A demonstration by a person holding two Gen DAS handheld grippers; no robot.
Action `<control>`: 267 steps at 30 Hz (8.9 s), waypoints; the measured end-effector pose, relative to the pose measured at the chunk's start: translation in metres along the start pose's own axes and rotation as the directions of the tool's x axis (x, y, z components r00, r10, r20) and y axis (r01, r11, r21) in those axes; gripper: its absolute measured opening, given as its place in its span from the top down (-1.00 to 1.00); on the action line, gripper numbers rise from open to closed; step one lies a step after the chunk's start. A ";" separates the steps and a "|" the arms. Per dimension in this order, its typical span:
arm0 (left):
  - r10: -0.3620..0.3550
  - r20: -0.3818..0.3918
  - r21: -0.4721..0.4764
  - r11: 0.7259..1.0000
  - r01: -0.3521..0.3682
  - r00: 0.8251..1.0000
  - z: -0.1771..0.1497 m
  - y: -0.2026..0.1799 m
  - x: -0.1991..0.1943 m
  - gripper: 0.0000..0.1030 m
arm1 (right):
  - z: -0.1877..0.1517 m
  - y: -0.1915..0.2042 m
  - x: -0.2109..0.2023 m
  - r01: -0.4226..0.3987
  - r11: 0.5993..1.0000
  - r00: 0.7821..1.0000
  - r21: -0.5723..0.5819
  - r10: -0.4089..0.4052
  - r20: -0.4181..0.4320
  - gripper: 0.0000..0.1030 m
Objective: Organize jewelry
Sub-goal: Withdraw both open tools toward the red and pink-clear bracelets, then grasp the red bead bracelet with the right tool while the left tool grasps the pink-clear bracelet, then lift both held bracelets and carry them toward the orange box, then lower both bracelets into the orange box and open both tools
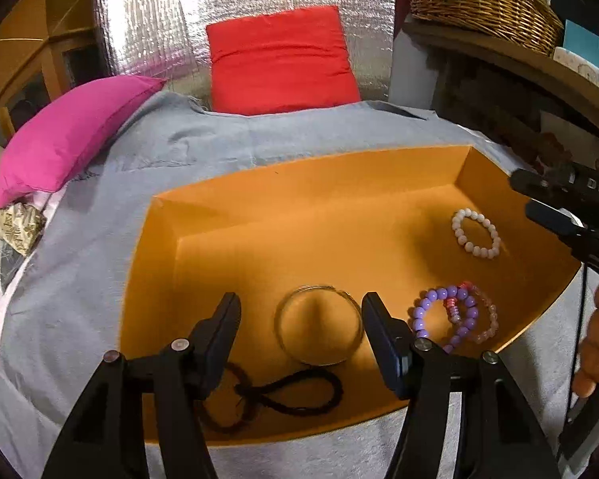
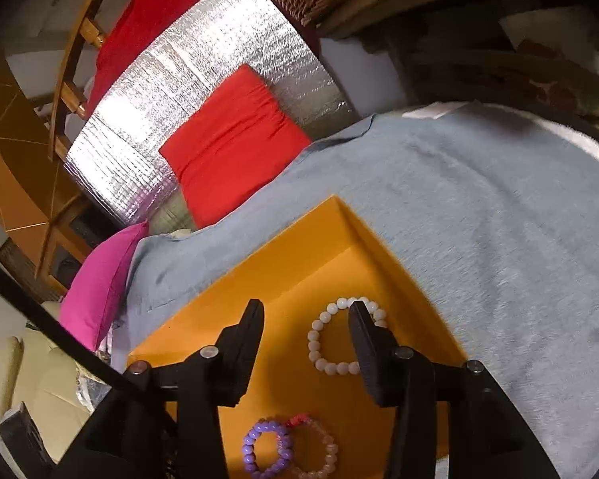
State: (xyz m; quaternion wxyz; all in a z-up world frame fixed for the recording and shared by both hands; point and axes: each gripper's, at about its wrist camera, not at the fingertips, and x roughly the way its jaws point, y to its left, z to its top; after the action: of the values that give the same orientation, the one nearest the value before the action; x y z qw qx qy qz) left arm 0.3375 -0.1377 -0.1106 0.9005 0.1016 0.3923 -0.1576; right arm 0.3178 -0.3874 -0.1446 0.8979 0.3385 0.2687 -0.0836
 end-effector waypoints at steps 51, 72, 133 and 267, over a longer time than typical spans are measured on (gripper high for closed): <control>0.166 -0.189 -0.054 0.982 -0.179 0.968 -0.127 0.081 -0.070 -0.33 | -0.168 0.062 -0.075 -0.121 0.952 0.893 -0.280 -0.019 -0.450 -0.02; 0.146 -0.203 -0.032 0.987 -0.156 0.968 -0.132 0.082 -0.066 -0.33 | -0.177 0.059 -0.068 0.067 0.868 0.921 -0.492 -0.244 -0.304 0.77; -0.116 -0.062 -0.042 0.993 0.114 0.991 -0.124 0.055 -0.078 0.85 | -0.149 0.035 -0.096 0.080 0.931 0.961 -0.356 -0.167 -0.220 0.79; -0.194 -0.051 -0.254 0.951 0.175 0.980 0.010 0.076 0.034 0.85 | -0.044 0.110 0.050 -0.125 0.957 0.972 -0.261 0.066 -0.225 0.78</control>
State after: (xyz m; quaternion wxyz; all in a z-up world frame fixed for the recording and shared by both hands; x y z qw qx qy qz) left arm 0.3937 -0.0766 -0.1249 0.8720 -0.0432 0.4506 -0.1866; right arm 0.3774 -0.2742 -0.1369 0.9048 0.2311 0.3560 0.0348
